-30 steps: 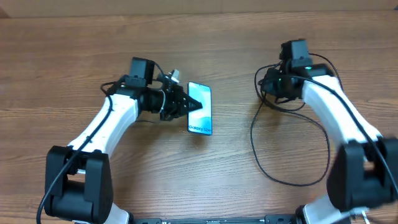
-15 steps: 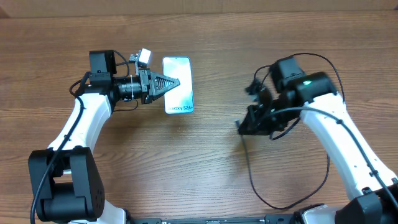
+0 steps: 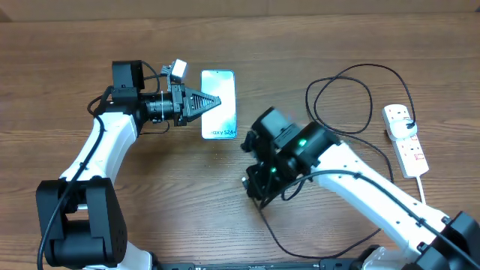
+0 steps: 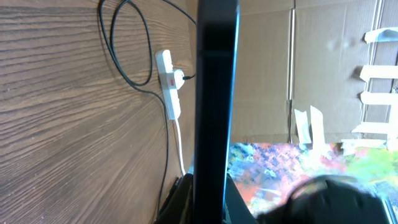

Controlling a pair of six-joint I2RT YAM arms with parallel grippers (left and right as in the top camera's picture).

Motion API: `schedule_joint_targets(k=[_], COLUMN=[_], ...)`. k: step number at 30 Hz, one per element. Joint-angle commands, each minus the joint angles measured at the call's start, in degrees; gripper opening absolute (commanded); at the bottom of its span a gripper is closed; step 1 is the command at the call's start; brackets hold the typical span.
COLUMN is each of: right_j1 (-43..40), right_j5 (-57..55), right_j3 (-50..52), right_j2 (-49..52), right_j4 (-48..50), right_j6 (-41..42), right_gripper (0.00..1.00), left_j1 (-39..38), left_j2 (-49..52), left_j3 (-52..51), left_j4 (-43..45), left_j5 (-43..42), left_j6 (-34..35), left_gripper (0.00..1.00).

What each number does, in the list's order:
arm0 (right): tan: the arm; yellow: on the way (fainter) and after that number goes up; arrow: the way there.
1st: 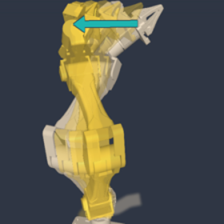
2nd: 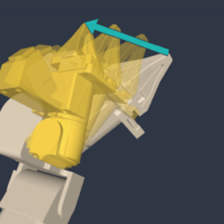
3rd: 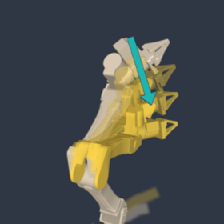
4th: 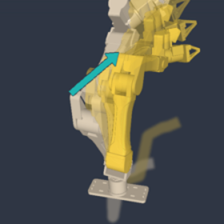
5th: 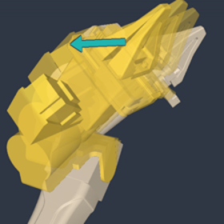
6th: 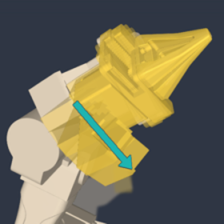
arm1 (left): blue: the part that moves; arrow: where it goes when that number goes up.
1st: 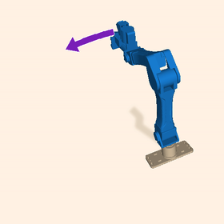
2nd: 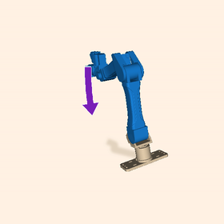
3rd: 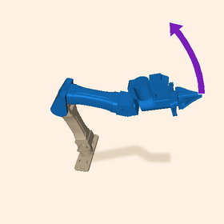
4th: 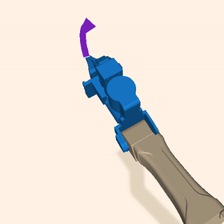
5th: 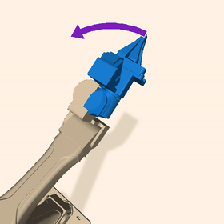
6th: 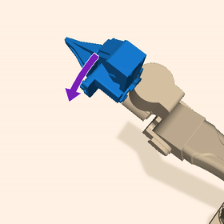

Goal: Plug charger to phone and switch on socket

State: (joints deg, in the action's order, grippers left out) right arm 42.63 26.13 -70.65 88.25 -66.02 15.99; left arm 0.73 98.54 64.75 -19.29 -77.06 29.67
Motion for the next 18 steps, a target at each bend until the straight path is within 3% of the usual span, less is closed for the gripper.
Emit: schedule_joint_targets(k=[1, 18], right_j1=[2.62, 3.69], right_j5=[-2.21, -5.73], right_j3=[0.52, 0.46], right_j2=[-1.64, -1.68], right_j4=[0.83, 8.85], right_j6=[6.36, 11.32], right_gripper=[0.04, 0.04], left_j1=[-0.39, -0.39], left_j2=[-0.42, -0.42], left_j3=[0.26, 0.26], left_j4=[-0.17, -0.79], left_j5=[-0.76, 3.32], left_j6=[0.15, 0.09], left_gripper=[0.04, 0.04])
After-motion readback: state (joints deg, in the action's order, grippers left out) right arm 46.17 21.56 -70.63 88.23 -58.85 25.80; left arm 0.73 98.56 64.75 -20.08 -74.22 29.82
